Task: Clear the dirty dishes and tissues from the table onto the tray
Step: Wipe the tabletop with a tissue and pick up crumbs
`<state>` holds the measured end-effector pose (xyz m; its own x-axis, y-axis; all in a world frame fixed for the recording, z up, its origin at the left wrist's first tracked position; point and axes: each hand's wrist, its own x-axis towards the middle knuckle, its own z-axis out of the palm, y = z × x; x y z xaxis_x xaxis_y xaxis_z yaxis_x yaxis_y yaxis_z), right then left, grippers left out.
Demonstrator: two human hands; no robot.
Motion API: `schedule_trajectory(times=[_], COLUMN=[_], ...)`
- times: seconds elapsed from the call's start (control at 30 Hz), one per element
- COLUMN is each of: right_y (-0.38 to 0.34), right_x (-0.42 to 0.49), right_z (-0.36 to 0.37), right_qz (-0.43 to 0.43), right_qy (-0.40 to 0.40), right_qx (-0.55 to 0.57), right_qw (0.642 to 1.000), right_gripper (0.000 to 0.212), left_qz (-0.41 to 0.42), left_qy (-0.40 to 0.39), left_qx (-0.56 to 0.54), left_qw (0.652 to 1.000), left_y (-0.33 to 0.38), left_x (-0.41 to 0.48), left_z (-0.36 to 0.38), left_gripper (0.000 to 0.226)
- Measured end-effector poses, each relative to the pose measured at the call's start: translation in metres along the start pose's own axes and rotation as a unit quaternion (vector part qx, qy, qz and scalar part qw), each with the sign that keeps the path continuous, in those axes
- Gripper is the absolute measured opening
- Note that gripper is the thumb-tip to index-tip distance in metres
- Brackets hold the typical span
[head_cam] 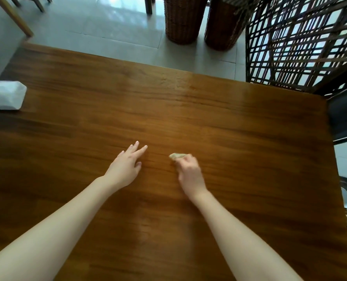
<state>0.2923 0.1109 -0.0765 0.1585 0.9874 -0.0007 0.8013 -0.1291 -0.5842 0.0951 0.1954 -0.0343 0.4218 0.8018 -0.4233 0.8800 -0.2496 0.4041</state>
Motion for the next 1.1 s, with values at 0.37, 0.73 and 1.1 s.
schedule_trajectory(times=[0.37,0.73,1.1], right_y=[0.01,0.067,0.006], right_x=[0.054,0.139,0.153], right_z=[0.001,-0.043,0.001], right_qz=[0.134,0.272,-0.007], right_qy=[0.106,0.195,0.049], right_qx=[-0.018,0.033,0.021], right_qw=[0.985,0.942,0.999], right_gripper=[0.039,0.027,0.034], left_qz=[0.026,0.031,0.037], left_qy=[-0.009,-0.015,-0.037], left_qx=[0.034,0.102,0.102], left_qw=[0.999,0.994,0.993], left_y=[0.013,0.001,-0.007], left_x=[0.062,0.113,0.144], left_z=[-0.011,-0.041,-0.063], left_gripper=[0.064,0.081,0.099])
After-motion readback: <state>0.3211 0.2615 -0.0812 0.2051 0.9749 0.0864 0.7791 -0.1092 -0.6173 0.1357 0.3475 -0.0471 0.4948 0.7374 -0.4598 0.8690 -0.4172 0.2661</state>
